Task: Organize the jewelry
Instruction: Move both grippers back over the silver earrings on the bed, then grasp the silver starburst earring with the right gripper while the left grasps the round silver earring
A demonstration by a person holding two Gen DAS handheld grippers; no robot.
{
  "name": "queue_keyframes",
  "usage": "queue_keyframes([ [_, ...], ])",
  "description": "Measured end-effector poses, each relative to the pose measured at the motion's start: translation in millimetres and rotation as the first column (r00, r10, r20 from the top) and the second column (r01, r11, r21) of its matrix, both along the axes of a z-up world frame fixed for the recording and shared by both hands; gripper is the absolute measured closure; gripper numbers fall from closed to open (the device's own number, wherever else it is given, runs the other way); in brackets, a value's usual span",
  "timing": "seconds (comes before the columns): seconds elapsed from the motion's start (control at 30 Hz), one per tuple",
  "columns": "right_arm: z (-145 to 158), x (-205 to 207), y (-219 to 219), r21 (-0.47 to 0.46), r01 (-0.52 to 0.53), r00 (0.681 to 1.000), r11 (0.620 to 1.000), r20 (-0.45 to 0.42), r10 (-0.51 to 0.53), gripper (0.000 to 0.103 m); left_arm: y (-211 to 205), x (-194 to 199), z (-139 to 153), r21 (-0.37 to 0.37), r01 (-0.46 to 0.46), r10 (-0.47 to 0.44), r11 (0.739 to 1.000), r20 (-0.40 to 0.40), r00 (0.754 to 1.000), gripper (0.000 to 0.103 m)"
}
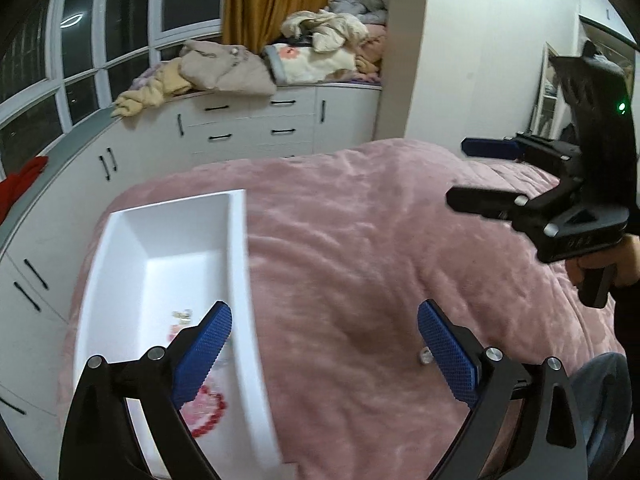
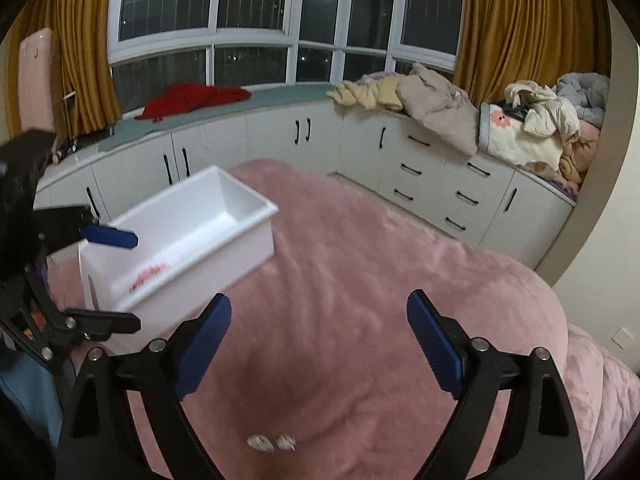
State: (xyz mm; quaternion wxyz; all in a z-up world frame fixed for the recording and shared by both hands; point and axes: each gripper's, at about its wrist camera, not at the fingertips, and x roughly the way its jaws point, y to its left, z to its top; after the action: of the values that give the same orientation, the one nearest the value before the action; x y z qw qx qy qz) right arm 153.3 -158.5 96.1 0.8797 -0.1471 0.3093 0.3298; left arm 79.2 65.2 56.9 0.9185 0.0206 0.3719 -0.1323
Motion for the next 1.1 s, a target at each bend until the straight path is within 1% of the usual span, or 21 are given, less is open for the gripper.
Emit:
queue_keyframes([
  [0.17,-20.3,-7.1,-18.3,-0.017,-0.019,1.000,1.000,0.008,0.019,0.015,-29.2,0.4,-13.7,0.011,0.062,-0.062,0.998,-0.003,0.998,0.008],
  [0.27,-34.0,-10.0,-27.6,-0.033,-0.041,0.999,0.999,-0.003,0.040,0.020,-41.0,1.0,-25.9,-0.003,0.087,-0.087,0.996,0.001,0.996,0.008],
  [0.37,-49.6,-12.5,-33.1,-0.069,-0.067,0.998,0.995,-0.020,0.066,0.024,-46.0,3.0,-40.2,-0.034,0.098,-0.098,0.995,-0.005,0.995,0.008],
  [0.47,-64.7,-18.4,-34.9,-0.103,-0.115,0.993,0.988,-0.027,0.113,0.031,-50.8,5.3,-52.6,-0.047,0.110,-0.111,0.993,-0.016,0.994,0.008],
  [0.53,-75.8,-20.8,-34.0,-0.130,-0.142,0.990,0.981,-0.039,0.138,0.038,-56.2,5.5,-60.5,-0.035,0.124,-0.124,0.992,-0.016,0.992,0.008],
  [0.57,-79.8,-21.2,-32.2,-0.139,-0.154,0.988,0.978,-0.048,0.148,0.044,-57.7,5.1,-63.5,-0.032,0.135,-0.135,0.990,-0.015,0.991,0.008],
  [0.63,-91.3,-21.8,-30.3,-0.151,-0.179,0.983,0.972,-0.077,0.169,0.049,-62.4,4.7,-69.8,-0.017,0.153,-0.154,0.988,-0.013,0.988,0.008],
  [0.73,-104.4,-22.8,-28.0,-0.160,-0.197,0.978,0.967,-0.105,0.182,0.049,-69.4,8.7,-81.0,-0.001,0.180,-0.180,0.984,-0.034,0.983,0.008],
  [0.83,-115.9,-21.9,-27.5,-0.166,-0.210,0.973,0.963,-0.135,0.189,0.049,-75.0,9.6,-93.2,-0.004,0.200,-0.200,0.980,-0.064,0.978,0.008],
  [0.93,-127.9,-23.5,-26.0,-0.196,-0.224,0.968,0.955,-0.158,0.195,0.051,-80.4,9.8,-106.0,-0.004,0.224,-0.223,0.975,-0.091,0.970,0.008],
  [1.03,-140.0,-26.6,-23.8,-0.224,-0.239,0.963,0.945,-0.179,0.201,0.051,-86.5,11.7,-120.2,0.003,0.246,-0.243,0.969,-0.136,0.960,0.008],
  [1.1,-148.0,-27.9,-22.0,-0.236,-0.247,0.960,0.940,-0.192,0.204,0.051,-89.2,12.6,-127.5,0.002,0.253,-0.250,0.967,-0.147,0.957,0.008],
])
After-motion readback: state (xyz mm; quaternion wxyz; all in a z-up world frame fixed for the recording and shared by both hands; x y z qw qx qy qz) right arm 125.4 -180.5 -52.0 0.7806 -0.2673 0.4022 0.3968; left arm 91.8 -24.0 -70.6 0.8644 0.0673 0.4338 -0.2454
